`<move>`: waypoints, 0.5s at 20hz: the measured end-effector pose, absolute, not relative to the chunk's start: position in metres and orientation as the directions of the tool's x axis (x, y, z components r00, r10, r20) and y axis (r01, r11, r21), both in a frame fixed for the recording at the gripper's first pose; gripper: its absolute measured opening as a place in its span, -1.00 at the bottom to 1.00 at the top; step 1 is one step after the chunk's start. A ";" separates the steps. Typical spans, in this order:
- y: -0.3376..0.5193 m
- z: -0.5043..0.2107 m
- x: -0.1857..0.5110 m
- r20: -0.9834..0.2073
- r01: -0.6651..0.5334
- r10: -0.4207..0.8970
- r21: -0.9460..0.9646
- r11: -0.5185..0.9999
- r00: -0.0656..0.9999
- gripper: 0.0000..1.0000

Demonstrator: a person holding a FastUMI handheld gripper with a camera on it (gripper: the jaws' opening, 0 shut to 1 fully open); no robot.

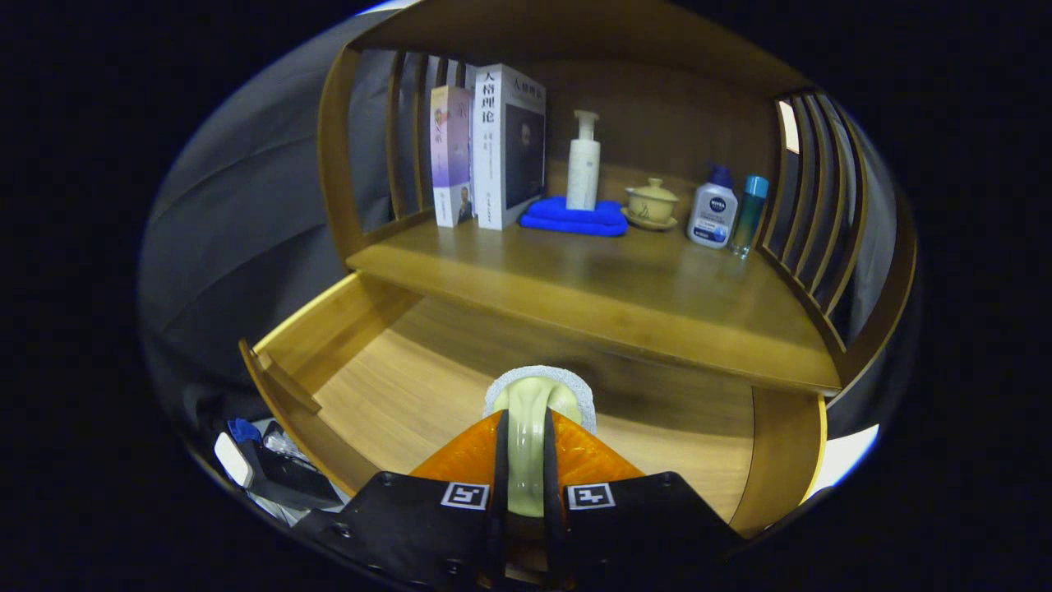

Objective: Pull open the drawer, take out the items inside it, and place them on the countertop above the cabinet.

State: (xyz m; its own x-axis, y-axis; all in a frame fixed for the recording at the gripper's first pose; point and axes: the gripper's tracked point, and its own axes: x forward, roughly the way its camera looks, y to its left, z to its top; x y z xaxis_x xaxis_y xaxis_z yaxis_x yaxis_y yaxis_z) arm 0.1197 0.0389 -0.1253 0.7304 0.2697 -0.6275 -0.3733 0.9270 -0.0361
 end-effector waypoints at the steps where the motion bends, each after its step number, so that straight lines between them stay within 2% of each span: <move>1: 0.043 -0.119 0.119 -0.618 -0.377 0.285 -0.020 0.926 0.733 -0.59; 6: 0.049 -0.084 0.131 -0.549 -0.371 0.311 0.002 0.929 0.776 -0.59; 10: 0.039 -0.063 0.155 -0.527 -0.322 0.284 0.021 0.946 0.801 -0.59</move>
State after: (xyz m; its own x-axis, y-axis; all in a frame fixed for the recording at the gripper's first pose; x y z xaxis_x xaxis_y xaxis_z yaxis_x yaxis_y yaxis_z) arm 0.1545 0.0388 -0.0634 0.8009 0.2845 -0.5269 -0.3223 0.9464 0.0211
